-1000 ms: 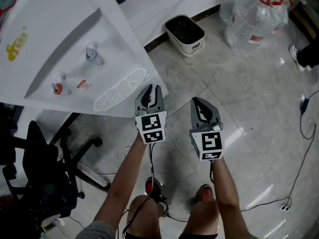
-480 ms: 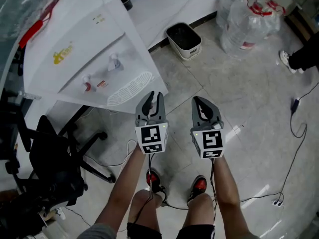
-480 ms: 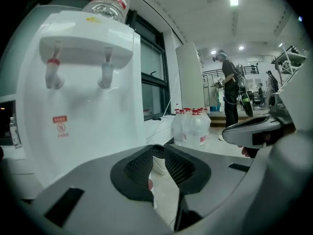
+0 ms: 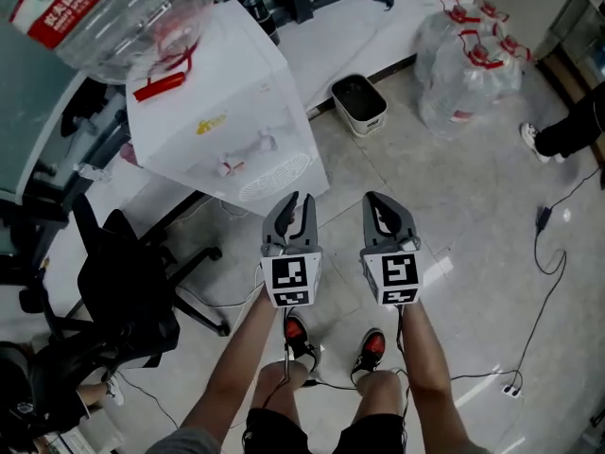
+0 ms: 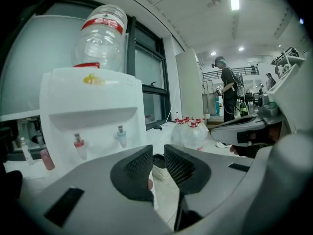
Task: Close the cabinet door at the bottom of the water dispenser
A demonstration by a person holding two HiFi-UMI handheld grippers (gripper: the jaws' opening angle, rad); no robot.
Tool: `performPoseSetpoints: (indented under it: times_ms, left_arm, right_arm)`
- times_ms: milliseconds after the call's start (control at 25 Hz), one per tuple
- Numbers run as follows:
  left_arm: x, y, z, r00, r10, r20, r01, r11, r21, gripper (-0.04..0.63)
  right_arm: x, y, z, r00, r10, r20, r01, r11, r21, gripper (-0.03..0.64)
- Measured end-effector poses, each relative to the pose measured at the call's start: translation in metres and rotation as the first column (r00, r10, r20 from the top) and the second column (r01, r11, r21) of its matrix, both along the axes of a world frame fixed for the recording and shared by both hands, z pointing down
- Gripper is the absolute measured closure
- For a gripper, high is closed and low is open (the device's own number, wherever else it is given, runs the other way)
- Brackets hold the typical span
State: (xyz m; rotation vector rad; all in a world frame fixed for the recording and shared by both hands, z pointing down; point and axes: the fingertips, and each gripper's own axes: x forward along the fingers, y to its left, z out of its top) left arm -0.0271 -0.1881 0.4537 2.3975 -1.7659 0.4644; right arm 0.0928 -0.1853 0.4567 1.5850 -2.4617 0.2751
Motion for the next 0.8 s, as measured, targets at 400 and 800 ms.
performPoseSetpoints:
  times_ms: [400,800]
  left_arm:
    - [-0.022,0.051,-0.142,0.999,-0.015,0.031,0.013,0.998,0.057,0.503]
    - [-0.034,0.095,-0.262,0.999,-0.047,-0.019,0.049,0.994,0.1,0.503]
  right_arm:
    - [-0.021,0.032,-0.139,0.999,-0.055,0.003,0.055,0.998,0.034,0.6]
    - [-0.027,0.078,-0.262,0.997,-0.078,0.011,0.077,0.992,0.102,0.6]
